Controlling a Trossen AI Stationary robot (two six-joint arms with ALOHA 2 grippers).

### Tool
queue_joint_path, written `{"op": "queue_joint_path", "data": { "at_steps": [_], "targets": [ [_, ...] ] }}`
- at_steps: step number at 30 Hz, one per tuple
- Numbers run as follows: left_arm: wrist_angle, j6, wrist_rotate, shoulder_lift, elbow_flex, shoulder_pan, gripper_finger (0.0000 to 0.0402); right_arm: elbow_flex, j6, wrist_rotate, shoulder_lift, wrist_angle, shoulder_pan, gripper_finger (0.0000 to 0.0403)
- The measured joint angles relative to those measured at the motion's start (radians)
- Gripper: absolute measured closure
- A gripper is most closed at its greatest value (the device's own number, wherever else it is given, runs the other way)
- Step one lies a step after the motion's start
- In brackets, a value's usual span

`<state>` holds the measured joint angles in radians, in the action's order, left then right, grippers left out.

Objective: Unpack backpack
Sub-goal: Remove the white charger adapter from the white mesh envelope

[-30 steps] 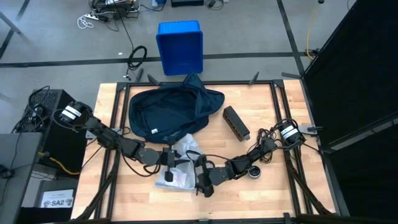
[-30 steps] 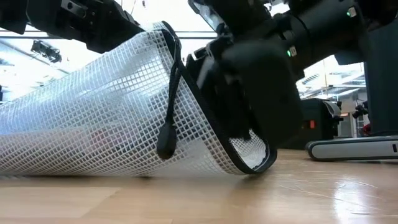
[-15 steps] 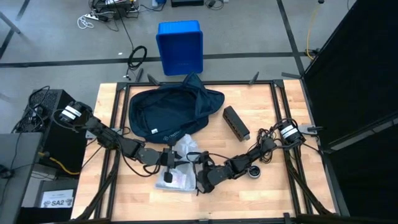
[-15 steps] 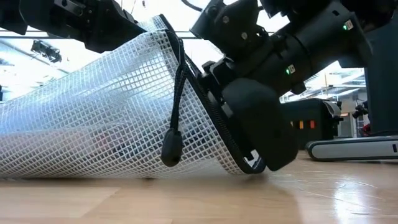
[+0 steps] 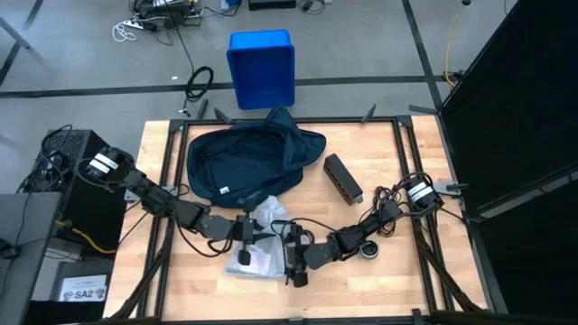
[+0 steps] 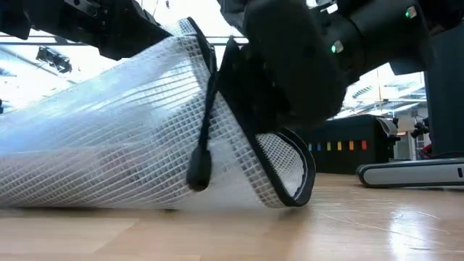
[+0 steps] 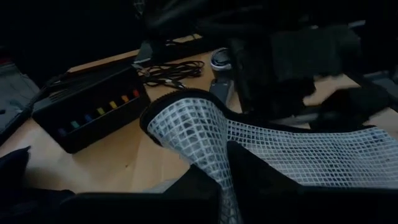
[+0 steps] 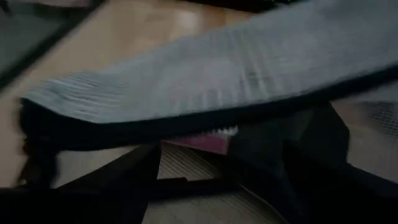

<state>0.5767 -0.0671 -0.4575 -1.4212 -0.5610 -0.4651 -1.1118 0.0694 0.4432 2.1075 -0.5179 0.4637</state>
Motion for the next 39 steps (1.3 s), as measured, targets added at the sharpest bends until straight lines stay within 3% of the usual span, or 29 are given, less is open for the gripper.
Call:
{"op": "queue_joint_path", "data": {
  "at_steps": [7, 11, 20, 39],
  "targets": [
    [0.007, 0.019, -0.01, 0.0, 0.0, 0.0, 0.0401, 0.0, -0.025, 0.077, 0.001, 0.057, 0.0, 0.0105],
    [0.008, 0.026, -0.014, 0.0, 0.0, 0.001, 0.0401, 0.0, 0.072, 0.072, 0.001, 0.063, 0.0, 0.0103],
    [0.047, 0.045, -0.128, 0.0, 0.0, 0.001, 0.0401, 0.0, 0.122, 0.11, 0.001, 0.18, 0.007, 0.0106],
    [0.018, 0.053, -0.113, 0.0, 0.0, 0.001, 0.0401, 0.002, 0.285, 0.216, -0.044, 0.404, 0.006, 0.0166]
  ]
}}
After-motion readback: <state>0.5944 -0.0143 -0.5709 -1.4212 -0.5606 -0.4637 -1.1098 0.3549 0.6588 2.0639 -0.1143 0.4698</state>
